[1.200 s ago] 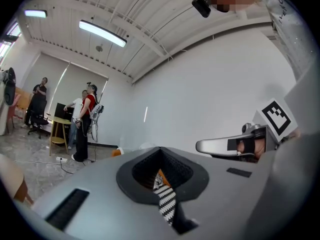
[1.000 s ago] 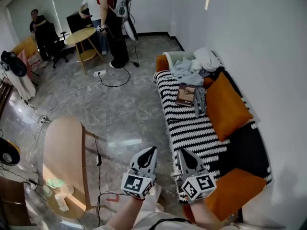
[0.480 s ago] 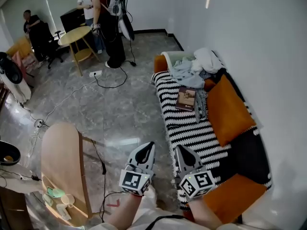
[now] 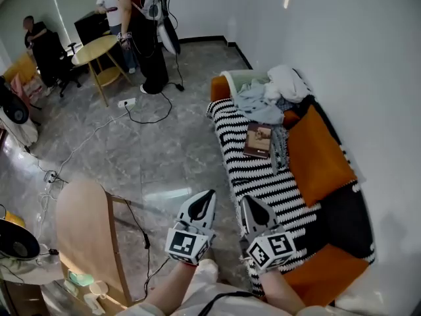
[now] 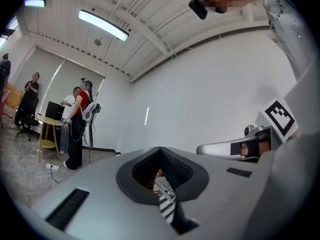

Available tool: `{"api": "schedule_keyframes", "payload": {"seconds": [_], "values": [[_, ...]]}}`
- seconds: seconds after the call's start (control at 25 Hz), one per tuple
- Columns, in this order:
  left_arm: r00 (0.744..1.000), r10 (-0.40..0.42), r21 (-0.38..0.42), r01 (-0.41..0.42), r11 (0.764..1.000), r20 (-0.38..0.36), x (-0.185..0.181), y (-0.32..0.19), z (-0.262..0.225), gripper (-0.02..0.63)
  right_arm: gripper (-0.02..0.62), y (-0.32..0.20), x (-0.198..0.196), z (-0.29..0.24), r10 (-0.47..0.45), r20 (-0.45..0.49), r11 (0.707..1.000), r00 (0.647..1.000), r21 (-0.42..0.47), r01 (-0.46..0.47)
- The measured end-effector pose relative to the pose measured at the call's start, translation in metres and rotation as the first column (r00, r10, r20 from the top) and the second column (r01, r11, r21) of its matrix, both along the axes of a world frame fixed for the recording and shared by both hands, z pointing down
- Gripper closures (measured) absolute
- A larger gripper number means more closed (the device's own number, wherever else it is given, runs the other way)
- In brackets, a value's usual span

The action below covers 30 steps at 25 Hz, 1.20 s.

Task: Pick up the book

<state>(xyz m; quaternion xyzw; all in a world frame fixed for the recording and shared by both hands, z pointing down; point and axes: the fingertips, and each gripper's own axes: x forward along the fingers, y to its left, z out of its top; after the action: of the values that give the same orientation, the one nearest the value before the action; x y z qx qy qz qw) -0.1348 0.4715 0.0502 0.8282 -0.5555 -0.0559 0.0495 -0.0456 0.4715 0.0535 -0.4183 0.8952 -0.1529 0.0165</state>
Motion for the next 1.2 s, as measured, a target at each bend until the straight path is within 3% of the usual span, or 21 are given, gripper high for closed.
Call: {"api": "schedule_keyframes", "payload": {"seconds": [0.6, 1.2], "values": [[0.997, 0.067, -0.009, -0.067, 0.998, -0.035, -0.028, -0.051, 0.013, 0.583, 0.581, -0.045, -0.028, 0.010, 0.060, -0.032, 0.998, 0.998, -0.021, -0.061], [0.999, 0.000, -0.038, -0.002, 0.999, -0.042, -0.065, -0.088, 0.026, 0.583, 0.581, -0.092, -0.050, 0.022, 0.013, -0.030, 0.999, 0.999, -0.040, -0.014]]}}
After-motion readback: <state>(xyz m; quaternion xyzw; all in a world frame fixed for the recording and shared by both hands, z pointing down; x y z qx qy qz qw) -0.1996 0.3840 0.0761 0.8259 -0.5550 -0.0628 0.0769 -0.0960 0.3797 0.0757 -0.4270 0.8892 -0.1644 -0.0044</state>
